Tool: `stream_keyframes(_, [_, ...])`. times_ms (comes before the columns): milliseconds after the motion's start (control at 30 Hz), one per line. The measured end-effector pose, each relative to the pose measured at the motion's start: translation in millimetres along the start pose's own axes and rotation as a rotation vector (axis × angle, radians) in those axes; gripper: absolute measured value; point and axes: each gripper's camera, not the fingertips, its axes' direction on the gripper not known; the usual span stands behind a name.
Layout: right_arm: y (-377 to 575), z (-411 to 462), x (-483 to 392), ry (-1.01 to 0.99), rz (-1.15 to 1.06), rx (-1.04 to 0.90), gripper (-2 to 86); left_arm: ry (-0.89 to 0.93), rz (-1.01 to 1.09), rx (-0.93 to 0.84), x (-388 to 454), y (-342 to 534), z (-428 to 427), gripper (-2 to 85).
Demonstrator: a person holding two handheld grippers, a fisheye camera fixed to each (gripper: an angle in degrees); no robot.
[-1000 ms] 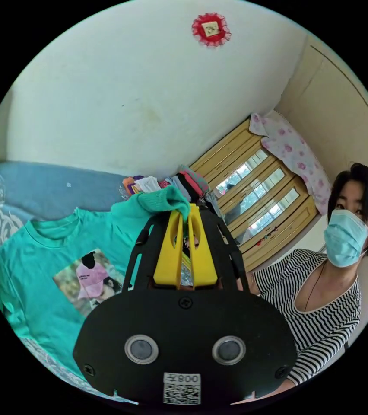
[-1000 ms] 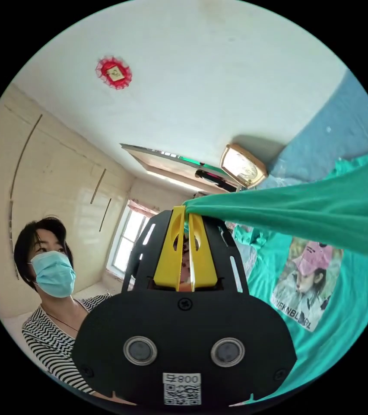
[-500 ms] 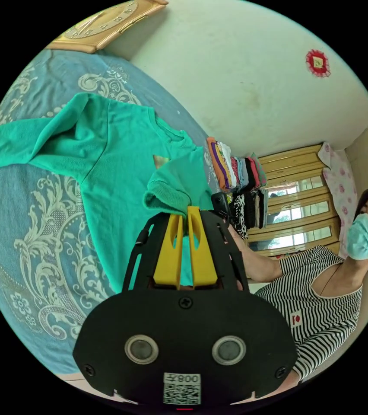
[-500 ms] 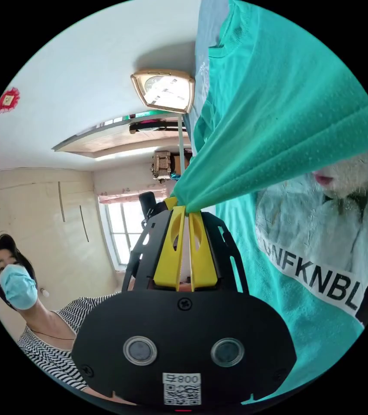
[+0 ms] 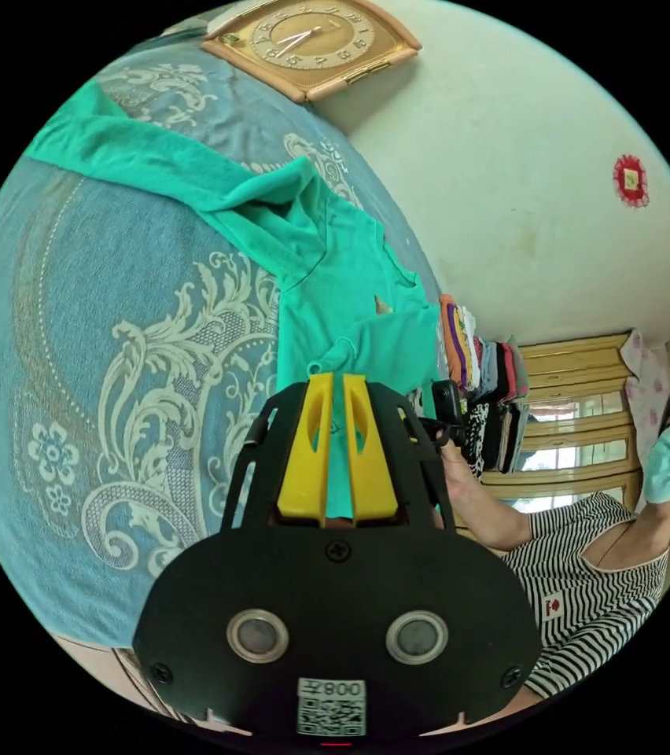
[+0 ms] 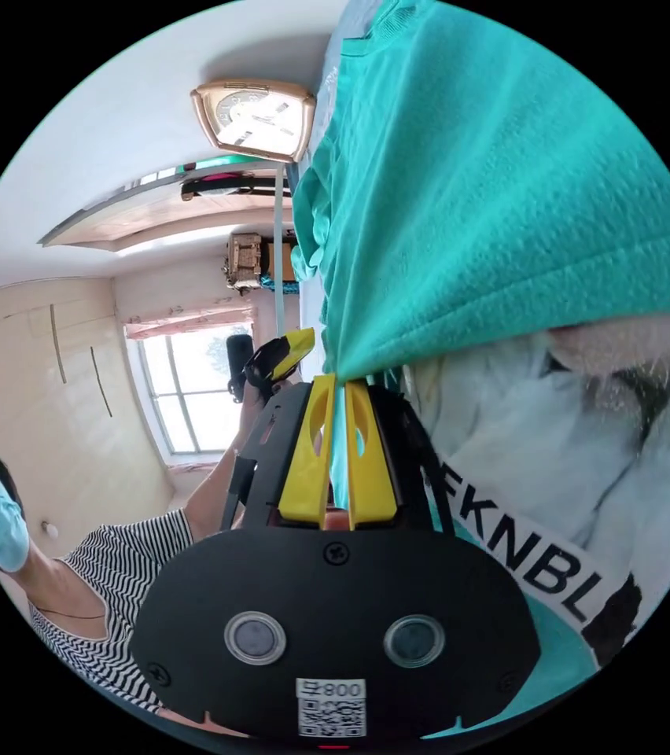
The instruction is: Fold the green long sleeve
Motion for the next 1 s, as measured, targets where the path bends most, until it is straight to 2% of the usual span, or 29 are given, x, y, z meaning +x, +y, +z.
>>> stream_keyframes(100, [10,5,-12,0.032,-0.039,-0.004,1.2,0.008,0.088,0.013,23,-10,23,1.2])
stream_keyframes(233, [20,14,-27,0.096,-0.102,-0.017,0.6,-0.140,0.049,-0.174,18,-33,88,0.7])
stream_keyframes(300, [24,9,-34,0.126,-0.134,-0.017,0.6,-0.106,0.031,-0.116,19,-37,94,0.7])
stream_keyframes(367, [37,-21,-52,0.264,-0.222,0.051,0.8,-0.076,0.111,-0.011,38,-43,96,1.2])
stream_keyframes(433, [50,-53,-62,0.439,-0.244,0.157,1.3,-0.039,0.186,0.001,57,-53,112,2.0])
stream_keyframes(567, [70,-107,-78,0.811,-0.252,0.340,5.2,0.058,0.359,-0.102,110,-104,195,5.0])
stream_keyframes(667, [75,-112,-86,0.986,-0.257,0.378,7.6,0.080,0.477,-0.172,152,-147,270,6.4])
stream_keyframes(767, [71,-100,-91,1.129,-0.278,0.351,7.9,0.089,0.530,-0.225,186,-188,340,7.3])
stream_keyframes(1000, [60,-74,-100,1.237,-0.352,0.321,7.9,0.055,0.542,-0.251,226,-258,442,8.1])
